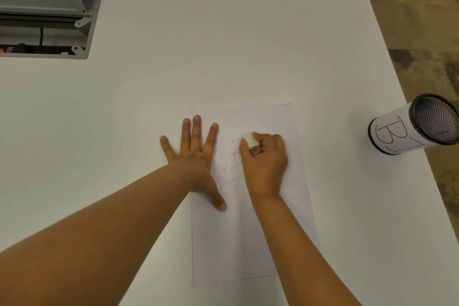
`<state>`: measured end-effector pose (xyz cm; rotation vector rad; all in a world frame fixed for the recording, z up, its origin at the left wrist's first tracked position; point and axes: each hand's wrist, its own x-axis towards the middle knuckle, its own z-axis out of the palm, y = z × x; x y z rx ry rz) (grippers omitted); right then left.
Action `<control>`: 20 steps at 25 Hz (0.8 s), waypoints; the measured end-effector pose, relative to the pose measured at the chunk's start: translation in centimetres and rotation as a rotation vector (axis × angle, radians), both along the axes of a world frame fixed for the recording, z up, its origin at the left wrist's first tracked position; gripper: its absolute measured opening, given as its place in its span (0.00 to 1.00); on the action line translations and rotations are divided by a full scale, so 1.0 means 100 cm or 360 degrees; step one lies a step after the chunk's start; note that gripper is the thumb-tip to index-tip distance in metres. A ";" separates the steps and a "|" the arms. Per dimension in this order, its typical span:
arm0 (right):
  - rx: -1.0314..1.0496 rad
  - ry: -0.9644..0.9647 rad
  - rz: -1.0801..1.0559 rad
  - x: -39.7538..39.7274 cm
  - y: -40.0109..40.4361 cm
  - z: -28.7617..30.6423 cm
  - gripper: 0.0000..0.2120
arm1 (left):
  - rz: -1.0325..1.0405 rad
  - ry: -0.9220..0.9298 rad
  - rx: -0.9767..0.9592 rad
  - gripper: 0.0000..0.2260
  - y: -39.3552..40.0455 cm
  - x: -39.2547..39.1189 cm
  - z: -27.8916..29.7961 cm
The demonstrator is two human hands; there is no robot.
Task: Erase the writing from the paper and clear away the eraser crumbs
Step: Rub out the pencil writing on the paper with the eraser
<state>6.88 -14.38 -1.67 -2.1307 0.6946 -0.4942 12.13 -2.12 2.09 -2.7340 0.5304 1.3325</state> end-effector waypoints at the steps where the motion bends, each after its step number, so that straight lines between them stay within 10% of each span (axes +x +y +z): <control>1: -0.0049 0.0000 0.0154 -0.003 0.014 -0.001 0.10 | 0.0001 0.0003 0.0001 0.71 0.001 0.000 0.001; 8: 0.0096 0.0013 -0.0175 0.000 -0.016 -0.001 0.09 | -0.0009 0.0004 -0.0085 0.71 0.003 -0.002 0.002; 13: 0.0010 0.0000 0.0223 -0.004 0.012 0.000 0.09 | -0.0015 -0.0002 -0.0068 0.70 0.002 -0.001 0.004; 17: 0.0088 -0.0016 -0.0214 0.004 -0.019 -0.001 0.09 | -0.0014 0.0001 -0.0092 0.70 0.003 -0.001 0.005; 20: 0.0002 0.0001 0.0145 -0.001 0.017 0.000 0.09 | -0.0016 -0.0007 -0.0076 0.70 0.003 -0.001 0.004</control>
